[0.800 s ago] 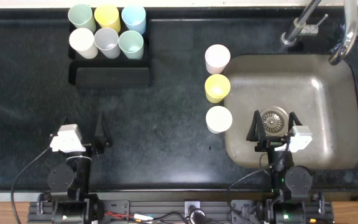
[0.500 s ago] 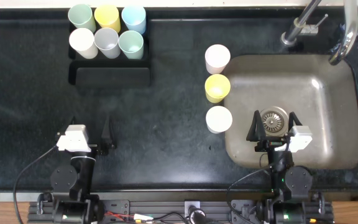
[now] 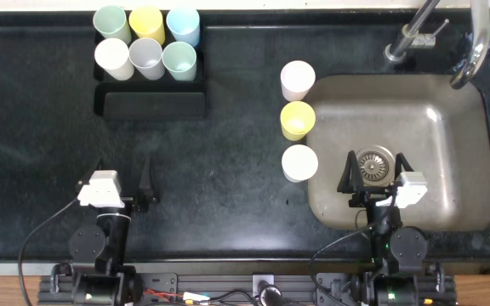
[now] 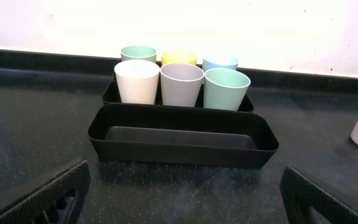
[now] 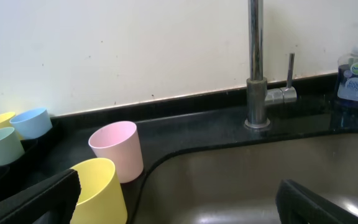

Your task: Store Cups

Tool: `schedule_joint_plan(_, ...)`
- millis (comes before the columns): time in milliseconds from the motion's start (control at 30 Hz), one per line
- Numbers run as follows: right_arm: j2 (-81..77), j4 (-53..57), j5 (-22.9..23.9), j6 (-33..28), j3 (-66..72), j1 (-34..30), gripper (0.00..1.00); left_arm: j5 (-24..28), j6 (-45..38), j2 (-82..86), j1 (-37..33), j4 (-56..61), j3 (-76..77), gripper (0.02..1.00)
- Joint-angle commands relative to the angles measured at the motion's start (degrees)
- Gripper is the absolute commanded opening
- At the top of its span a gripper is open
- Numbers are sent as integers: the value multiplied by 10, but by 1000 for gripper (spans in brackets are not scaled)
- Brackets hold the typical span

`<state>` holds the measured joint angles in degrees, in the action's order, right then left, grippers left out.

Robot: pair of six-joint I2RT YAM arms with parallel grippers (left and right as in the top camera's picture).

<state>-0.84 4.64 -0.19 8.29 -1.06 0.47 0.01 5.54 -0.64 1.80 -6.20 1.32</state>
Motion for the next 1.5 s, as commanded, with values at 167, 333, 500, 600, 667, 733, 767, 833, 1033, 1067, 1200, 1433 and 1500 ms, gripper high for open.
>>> schedule_joint_plan(167, 6, -2, -4, -2, 8, 0, 996, 3, -12, 5, 2, 1, -2, 1000)
schedule_joint_plan(333, 6, -2, -4, -2, 8, 0, 996, 3, -12, 5, 1, 1, -2, 1000)
schedule_joint_plan(500, 6, -2, -4, -2, 8, 0, 998, 3, -13, 5, 1, 1, -2, 1000)
schedule_joint_plan(600, 6, -2, -4, -2, 8, 0, 998, -1, -12, 5, 1, -2, -1, 1000)
schedule_joint_plan(667, 6, -2, -4, -2, 8, 0, 998, 0, -7, 5, 1, -17, 10, 1000)
schedule_joint_plan(733, 6, -2, -4, -2, 8, 0, 996, 31, 33, -38, 2, -36, 58, 1000)
schedule_joint_plan(767, 6, -2, -4, -2, 8, 0, 998, 66, 63, -117, 2, -40, 115, 1000)
schedule_joint_plan(833, 6, -2, -4, -2, 8, 0, 998, 117, 87, -231, 2, -61, 208, 1000)
schedule_joint_plan(1033, 6, -2, -4, -2, 8, 0, 998, 195, 113, -589, 49, -311, 645, 1000)
schedule_joint_plan(1067, 6, -2, -4, -2, 8, 0, 998, 195, 115, -646, 64, -358, 724, 1000)
schedule_joint_plan(1200, 6, -2, -4, -2, 8, 0, 998, 154, 149, -855, 144, -520, 1014, 1000)
schedule_joint_plan(1433, 6, -2, -4, -2, 8, 0, 998, 54, 228, -1125, 311, -638, 1316, 1000)
schedule_joint_plan(1500, 6, -2, -4, -2, 8, 0, 998, 27, 279, -1163, 333, -635, 1327, 1000)
